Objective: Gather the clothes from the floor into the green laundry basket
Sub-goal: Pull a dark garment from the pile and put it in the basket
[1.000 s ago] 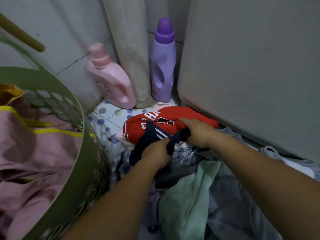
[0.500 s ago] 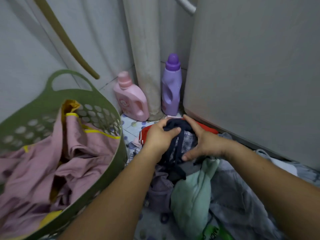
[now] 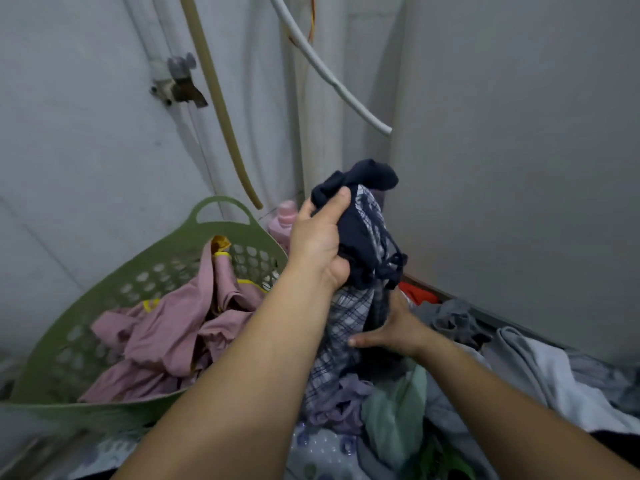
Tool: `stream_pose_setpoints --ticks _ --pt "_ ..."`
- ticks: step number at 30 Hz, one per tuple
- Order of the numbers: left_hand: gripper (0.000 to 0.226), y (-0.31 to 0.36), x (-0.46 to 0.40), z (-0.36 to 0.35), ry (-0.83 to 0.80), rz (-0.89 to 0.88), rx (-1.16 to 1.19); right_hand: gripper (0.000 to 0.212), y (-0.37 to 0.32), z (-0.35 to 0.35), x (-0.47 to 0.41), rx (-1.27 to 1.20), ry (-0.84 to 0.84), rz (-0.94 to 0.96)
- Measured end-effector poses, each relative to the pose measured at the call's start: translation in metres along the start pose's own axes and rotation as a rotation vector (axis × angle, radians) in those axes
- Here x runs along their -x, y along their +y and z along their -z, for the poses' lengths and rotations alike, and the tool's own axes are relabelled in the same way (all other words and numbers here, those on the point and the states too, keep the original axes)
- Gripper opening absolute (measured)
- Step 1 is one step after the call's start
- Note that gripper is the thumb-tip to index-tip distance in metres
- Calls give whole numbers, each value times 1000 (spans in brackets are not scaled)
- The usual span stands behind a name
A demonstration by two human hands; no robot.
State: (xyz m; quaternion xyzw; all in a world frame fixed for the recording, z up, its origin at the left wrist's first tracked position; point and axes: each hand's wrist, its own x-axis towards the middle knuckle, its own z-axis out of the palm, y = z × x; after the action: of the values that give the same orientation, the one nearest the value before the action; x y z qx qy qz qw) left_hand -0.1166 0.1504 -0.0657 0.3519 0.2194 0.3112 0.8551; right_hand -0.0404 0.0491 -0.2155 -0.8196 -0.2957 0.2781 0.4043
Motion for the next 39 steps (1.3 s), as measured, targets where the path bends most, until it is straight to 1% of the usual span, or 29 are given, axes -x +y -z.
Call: stream_pose_setpoints --ticks 2,3,4,5,6,7,8,9,12,15,16,18,19,20,22,23,24,25,27,28,31,33,34,35,36,37,38,39 --pt "12 14 7 -3 -6 8 63 143 -4 -18 0 1 44 -24" --pt "16 21 9 -2 1 13 87 140 -7 -26 0 -7 74 -5" --pt "24 29 9 0 9 23 107 129 -9 -34 -5 -50 116 -10" --pt "31 36 7 2 15 36 122 107 -13 -40 -10 -87 162 5" --pt "42 43 6 7 26 42 131 76 -23 -43 -10 -116 210 5" --pt "48 53 5 14 44 37 140 47 -33 -47 -8 -145 233 6" --pt "50 61 4 21 69 26 153 30 -42 -47 -8 -176 245 -9" --pt "50 68 3 29 92 12 173 22 -47 -47 -9 -206 264 -15" --pt "49 89 5 58 176 -40 232 6 -67 -40 -8 -402 407 -1" --pt "47 103 0 96 320 -68 272 21 -101 -28 -8 -592 519 2" --pt "47 105 -4 109 370 -72 266 22 -115 -24 -8 -627 533 31" --pt "51 106 -8 132 462 -77 262 16 -147 -20 -7 -671 522 106" --pt "58 108 -8 140 485 -80 269 15 -167 -22 -3 -703 489 133" --pt "69 108 -9 147 495 -95 269 16 -187 -23 2 -760 437 165" --pt "104 109 -18 163 464 -139 279 24 -222 -30 8 -935 299 234" --pt "117 114 -12 161 438 -165 281 26 -237 -35 11 -1020 216 260" --pt "119 122 -1 154 409 -220 275 26 -250 -42 13 -1094 140 281" --pt "112 130 14 142 403 -305 249 26 -263 -48 16 -1165 55 302" --pt "88 143 29 131 455 -453 205 29 -281 -60 20 -1293 -100 336" --pt "82 149 31 132 472 -501 180 31 -288 -65 19 -1348 -155 340" --pt "83 162 37 140 470 -580 102 28 -295 -81 8 -1476 -241 276" --pt "83 162 33 157 555 -578 26 30 -278 -92 -1 -1515 -293 195" --pt "82 157 30 168 605 -562 -21 30 -263 -97 -7 -1460 -303 134" --pt "81 151 30 178 662 -520 -84 29 -245 -100 -14 -1315 -282 64" --pt "82 142 29 190 719 -432 -144 25 -223 -103 -25 -1028 -201 0" --pt "87 131 23 212 772 -306 -206 20 -204 -104 -32 -610 -134 -35" --pt "94 116 6 248 832 -171 -282 21 -185 -104 -39 -183 -94 -58" --pt "95 101 -14 282 882 -74 -339 30 -169 -103 -46 159 -40 -36"
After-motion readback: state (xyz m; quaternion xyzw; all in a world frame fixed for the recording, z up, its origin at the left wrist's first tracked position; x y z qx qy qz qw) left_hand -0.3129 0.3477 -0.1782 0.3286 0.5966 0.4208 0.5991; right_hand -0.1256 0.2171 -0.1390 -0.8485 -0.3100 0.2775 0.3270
